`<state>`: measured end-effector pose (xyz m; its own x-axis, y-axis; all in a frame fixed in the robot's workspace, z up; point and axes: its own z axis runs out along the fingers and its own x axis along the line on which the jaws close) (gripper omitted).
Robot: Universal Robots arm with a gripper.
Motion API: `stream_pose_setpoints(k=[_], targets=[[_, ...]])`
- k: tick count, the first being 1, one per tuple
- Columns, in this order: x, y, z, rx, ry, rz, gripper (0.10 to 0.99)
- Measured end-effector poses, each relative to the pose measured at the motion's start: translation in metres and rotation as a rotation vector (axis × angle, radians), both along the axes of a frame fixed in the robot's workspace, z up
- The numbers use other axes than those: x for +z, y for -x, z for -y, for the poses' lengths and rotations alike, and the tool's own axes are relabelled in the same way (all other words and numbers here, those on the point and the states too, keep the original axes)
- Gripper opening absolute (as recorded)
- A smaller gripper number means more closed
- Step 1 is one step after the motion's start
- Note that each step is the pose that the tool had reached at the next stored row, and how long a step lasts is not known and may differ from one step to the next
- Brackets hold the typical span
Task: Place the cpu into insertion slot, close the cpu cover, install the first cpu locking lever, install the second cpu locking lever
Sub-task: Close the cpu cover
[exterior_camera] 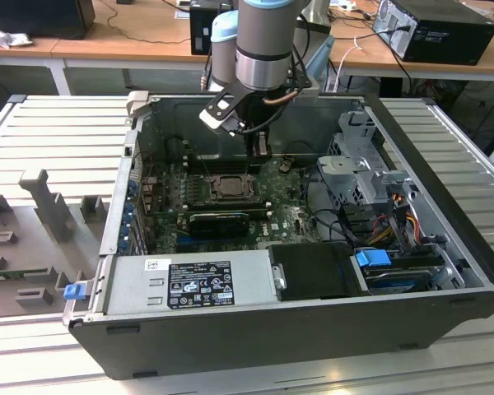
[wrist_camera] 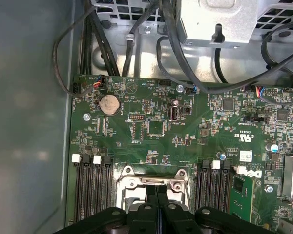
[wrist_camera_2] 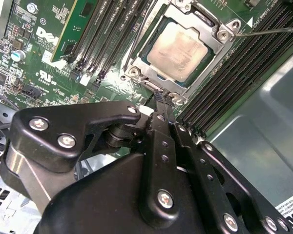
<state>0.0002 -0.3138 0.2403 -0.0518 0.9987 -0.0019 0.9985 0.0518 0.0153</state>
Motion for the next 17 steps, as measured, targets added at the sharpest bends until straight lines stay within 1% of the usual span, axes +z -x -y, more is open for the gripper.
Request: stream_pose_setpoints(k=[6,17], targets=[[0.0000,0.0014,0.0000,0.000,0.000,-0.0001,0.106],[-0.0007,0.0071,0.0000,0.000,0.000,0.0000,0.106]])
